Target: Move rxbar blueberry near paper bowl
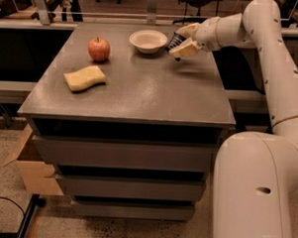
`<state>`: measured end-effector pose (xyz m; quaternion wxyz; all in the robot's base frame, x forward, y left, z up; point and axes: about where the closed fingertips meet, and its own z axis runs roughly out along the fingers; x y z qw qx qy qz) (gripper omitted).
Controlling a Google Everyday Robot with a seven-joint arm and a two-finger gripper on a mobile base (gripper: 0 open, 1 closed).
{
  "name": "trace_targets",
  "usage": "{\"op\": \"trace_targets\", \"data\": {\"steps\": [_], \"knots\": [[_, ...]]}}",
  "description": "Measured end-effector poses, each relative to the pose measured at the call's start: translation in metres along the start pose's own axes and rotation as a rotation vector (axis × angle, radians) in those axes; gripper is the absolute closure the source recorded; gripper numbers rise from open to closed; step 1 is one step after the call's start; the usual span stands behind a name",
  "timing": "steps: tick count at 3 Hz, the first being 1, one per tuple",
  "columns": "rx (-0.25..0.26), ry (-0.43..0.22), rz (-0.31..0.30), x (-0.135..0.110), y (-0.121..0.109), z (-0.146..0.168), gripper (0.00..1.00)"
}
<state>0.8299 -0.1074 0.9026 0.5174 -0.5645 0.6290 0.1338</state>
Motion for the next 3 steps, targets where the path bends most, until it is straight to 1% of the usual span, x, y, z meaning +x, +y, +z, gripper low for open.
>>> {"op": "trace_targets", "data": {"steps": [1,2,3], "knots": [[0.057,-0.017,0.043,0.0,-0.015,0.016,1.0],[0.066,-0.009,0.091,0.004,-0.018,0.034,1.0],[0.061,-0.01,0.09,0.004,-0.017,0.036,0.83]]}}
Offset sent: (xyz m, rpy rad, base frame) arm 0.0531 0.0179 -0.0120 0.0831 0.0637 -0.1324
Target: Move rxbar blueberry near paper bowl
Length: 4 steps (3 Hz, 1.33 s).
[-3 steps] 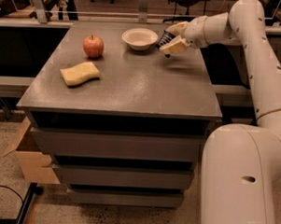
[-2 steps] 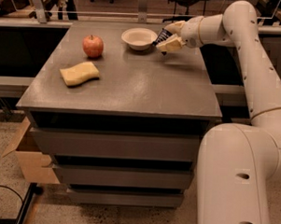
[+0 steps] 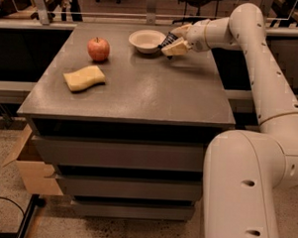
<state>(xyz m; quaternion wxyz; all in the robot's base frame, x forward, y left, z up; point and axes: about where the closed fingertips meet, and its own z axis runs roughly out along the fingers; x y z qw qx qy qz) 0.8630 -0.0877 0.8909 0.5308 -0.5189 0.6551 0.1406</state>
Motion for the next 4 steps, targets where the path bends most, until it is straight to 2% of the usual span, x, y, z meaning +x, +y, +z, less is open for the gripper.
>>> {"op": "trace_targets", "data": {"steps": [3,4], "knots": [[-0.017,-0.001,0.003,0.001,0.006,0.012,0.13],[-0.023,-0.002,0.004,0.001,0.008,0.016,0.0]]}}
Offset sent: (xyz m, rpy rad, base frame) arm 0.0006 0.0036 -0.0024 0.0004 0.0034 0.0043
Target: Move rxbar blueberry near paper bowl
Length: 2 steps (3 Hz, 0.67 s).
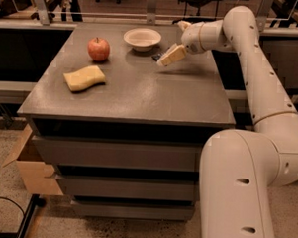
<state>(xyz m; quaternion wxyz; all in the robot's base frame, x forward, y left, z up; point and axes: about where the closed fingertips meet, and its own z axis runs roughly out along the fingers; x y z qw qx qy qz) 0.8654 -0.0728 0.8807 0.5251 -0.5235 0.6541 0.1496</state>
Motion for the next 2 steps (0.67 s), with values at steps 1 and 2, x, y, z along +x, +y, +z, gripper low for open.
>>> {"op": "trace_targets", "data": {"steps": [1,2], "knots": [[0.0,0.0,0.0,0.0,0.0,0.0,0.0],[0.044,-0.004,0.016,-0.003,-0.011,-0.022,0.0]]}}
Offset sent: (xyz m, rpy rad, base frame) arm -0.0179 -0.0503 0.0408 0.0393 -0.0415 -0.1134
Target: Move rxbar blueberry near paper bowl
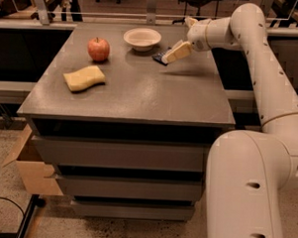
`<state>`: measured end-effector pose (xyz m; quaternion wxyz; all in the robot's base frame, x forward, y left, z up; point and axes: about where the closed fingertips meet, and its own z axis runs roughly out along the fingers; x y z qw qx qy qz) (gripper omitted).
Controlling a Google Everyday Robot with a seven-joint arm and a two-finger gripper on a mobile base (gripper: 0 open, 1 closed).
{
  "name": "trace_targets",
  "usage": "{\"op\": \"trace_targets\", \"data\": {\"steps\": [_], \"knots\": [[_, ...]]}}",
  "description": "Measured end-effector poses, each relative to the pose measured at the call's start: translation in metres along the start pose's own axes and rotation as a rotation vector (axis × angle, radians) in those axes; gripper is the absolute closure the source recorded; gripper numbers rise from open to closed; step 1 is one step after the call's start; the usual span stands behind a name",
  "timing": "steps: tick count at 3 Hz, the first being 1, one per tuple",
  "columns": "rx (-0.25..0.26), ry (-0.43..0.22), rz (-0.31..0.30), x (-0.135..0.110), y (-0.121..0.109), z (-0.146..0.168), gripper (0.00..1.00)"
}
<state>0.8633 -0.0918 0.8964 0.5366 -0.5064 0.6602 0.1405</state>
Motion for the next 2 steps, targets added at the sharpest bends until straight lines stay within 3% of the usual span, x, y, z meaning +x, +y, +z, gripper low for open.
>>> {"op": "trace_targets", "data": {"steps": [2], "knots": [[0.176,0.051,0.007,-0.008,-0.035,-0.087,0.0]]}}
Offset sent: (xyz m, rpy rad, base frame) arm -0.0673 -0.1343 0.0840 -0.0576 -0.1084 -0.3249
